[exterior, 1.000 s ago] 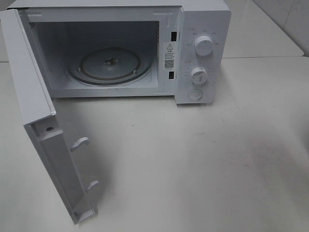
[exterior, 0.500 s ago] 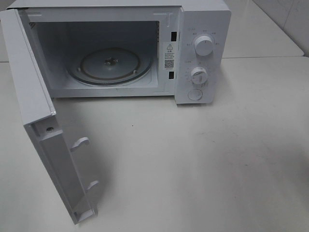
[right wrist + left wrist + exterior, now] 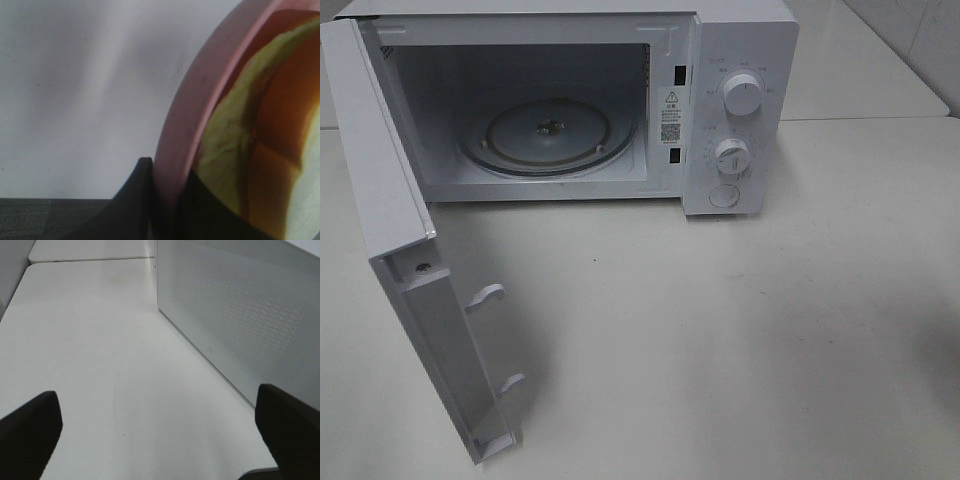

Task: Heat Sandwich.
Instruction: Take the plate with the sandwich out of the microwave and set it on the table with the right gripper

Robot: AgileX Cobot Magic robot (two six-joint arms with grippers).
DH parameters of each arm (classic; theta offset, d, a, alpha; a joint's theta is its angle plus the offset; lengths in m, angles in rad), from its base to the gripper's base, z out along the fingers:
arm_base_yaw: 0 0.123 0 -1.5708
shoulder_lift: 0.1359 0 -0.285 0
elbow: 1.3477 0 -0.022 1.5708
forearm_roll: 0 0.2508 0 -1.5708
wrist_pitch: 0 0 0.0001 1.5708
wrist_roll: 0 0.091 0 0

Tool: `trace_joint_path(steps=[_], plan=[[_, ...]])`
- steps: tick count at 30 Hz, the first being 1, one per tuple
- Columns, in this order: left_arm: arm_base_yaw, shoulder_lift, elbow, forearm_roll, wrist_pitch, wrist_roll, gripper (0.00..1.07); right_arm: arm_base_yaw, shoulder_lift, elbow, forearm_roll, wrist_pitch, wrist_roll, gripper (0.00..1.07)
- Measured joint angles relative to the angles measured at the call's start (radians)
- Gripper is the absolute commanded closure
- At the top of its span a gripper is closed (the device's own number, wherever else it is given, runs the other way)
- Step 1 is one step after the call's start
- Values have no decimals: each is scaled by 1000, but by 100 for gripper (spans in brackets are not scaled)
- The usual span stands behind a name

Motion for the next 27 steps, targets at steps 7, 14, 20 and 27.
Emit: trace_joint_path(steps=[7, 14, 20, 27], plan=[[0, 0, 0, 0, 0, 0, 3, 0, 101, -47, -1, -18, 82, 107], [0, 0, 0, 0, 0, 0, 3, 0, 241, -99, -1, -44, 162, 106], [0, 0, 0, 0, 0, 0, 3, 0, 331, -132, -1, -57, 224, 105], [0, 0, 0, 0, 0, 0, 3, 0, 415, -145, -4, -95, 292, 105]])
